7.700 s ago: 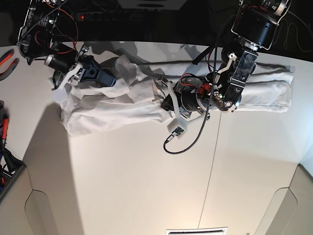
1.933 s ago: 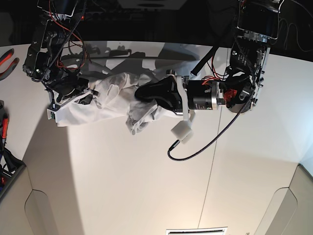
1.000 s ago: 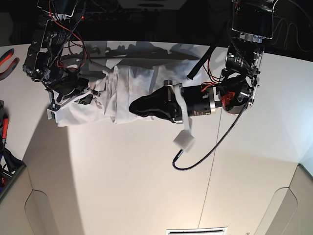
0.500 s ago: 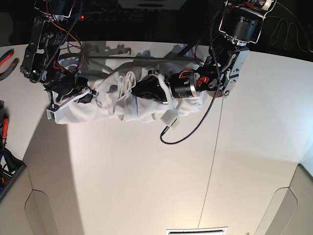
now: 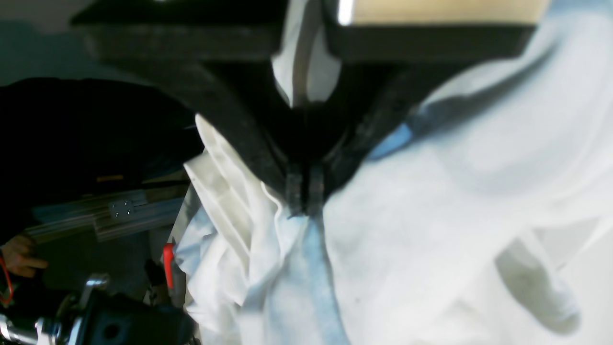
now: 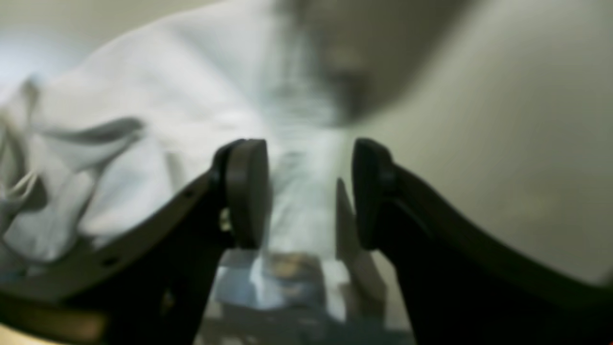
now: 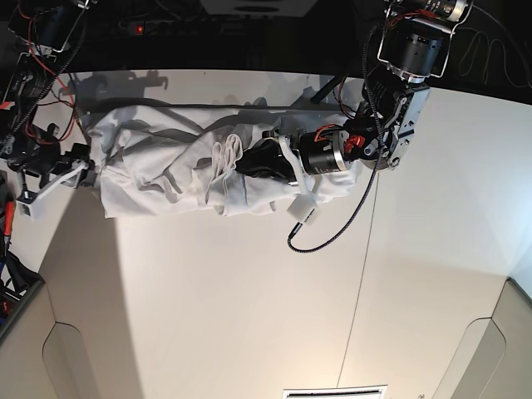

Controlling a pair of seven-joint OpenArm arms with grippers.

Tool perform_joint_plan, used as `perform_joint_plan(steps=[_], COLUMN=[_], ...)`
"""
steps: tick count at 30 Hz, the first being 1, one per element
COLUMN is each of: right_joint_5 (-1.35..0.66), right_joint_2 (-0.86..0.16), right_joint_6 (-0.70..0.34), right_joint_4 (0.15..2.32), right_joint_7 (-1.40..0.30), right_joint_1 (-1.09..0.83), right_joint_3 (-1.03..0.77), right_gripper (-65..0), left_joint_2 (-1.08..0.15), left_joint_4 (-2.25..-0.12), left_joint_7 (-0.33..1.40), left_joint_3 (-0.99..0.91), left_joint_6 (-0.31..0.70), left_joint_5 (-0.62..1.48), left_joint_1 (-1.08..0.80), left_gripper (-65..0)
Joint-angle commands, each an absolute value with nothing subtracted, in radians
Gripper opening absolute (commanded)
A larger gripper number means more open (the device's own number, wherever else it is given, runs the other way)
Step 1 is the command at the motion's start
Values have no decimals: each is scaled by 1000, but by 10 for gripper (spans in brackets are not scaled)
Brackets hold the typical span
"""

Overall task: Layout the t-shirt on the table in an organized manner, then fold the t-shirt properly
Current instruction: 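Grasp the folded bundle with the right gripper beside the left gripper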

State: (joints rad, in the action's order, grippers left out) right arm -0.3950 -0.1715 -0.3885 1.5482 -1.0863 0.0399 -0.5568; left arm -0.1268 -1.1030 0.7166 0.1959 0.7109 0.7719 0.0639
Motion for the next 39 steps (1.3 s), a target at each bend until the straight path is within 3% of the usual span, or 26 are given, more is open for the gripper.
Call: perform_joint_plan(steps=[1, 8, 12, 19, 39], right_joint_5=[-437, -677, -756, -857, -1085], right_joint_2=[-183, -198, -240, -270, -269], right_joint_6=[-402, -518, -555, -599, -618], right_joint_4=[1564, 1443, 1234, 973, 952], right_joint_7=[-1074, -1074, -1055, -1032, -1241], right_joint_1=[55, 56, 73, 136, 143], right_joint_3=[-593, -727, -704, -702, -466], right_gripper=[-361, -358, -261, -253, -225], left_joint_2=[-136, -136, -136, -136, -136], left_joint_4=[-1100, -1100, -1100, -1100, -1100], left_joint_7=[733, 733, 734, 734, 734], left_joint_3=[190, 190, 190, 190, 190], left_joint_6=[670, 670, 670, 670, 670], left_joint_5=[740, 740, 740, 743, 743], left_joint_1=[67, 67, 67, 67, 67], left_gripper=[-650, -650, -650, -650, -650])
